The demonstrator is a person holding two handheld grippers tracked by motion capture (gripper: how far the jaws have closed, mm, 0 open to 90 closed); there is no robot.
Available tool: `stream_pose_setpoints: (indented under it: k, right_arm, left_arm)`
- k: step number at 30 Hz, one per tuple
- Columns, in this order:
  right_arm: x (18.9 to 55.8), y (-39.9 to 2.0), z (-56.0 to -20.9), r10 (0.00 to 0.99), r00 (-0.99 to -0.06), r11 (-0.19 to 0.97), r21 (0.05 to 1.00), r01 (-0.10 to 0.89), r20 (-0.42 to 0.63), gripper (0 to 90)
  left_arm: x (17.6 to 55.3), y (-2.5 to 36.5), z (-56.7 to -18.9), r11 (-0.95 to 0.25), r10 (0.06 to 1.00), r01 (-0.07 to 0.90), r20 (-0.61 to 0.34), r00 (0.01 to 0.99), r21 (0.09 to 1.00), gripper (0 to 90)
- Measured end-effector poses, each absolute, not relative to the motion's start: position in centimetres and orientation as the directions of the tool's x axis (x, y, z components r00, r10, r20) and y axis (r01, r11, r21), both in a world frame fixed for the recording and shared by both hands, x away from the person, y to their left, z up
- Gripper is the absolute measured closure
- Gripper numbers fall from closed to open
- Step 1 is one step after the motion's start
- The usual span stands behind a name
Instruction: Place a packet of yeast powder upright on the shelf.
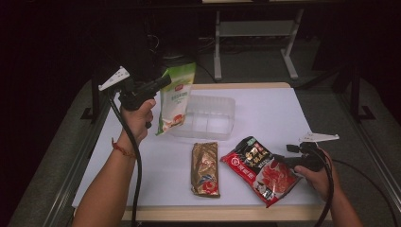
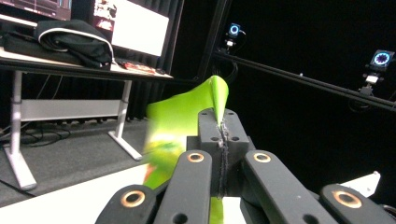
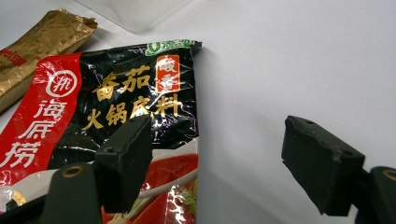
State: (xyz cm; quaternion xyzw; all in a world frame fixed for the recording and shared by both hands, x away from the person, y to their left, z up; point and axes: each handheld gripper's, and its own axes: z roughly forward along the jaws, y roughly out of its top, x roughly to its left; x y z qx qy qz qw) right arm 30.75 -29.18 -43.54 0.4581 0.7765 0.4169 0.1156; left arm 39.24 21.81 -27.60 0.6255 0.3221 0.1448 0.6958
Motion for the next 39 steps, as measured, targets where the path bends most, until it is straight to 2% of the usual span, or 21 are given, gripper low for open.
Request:
stream_pose_setpoints:
  k: [15, 29, 39]
  right_arm:
    - [30.7, -29.2, -43.7, 0.804, -0.558, 0.238, 0.75, 0.617, 0.204, 23.7]
    - [30.6, -29.0, -43.7, 0.798, -0.568, 0.248, 0.75, 0.613, 0.201, 23.7]
    - [30.6, -29.0, -43.8, 0.796, -0.572, 0.253, 0.748, 0.613, 0.199, 23.7]
  left_arm:
    - [42.6, 19.5, -28.6, 0.173, 0.646, 0.226, -0.284, 0.709, 0.959, 89.9]
    - [45.9, 17.8, -29.9, 0.118, 0.714, 0.182, -0.21, 0.668, 0.976, 89.9]
    - [46.7, 18.0, -33.7, 0.124, 0.699, 0.176, -0.212, 0.684, 0.977, 89.7]
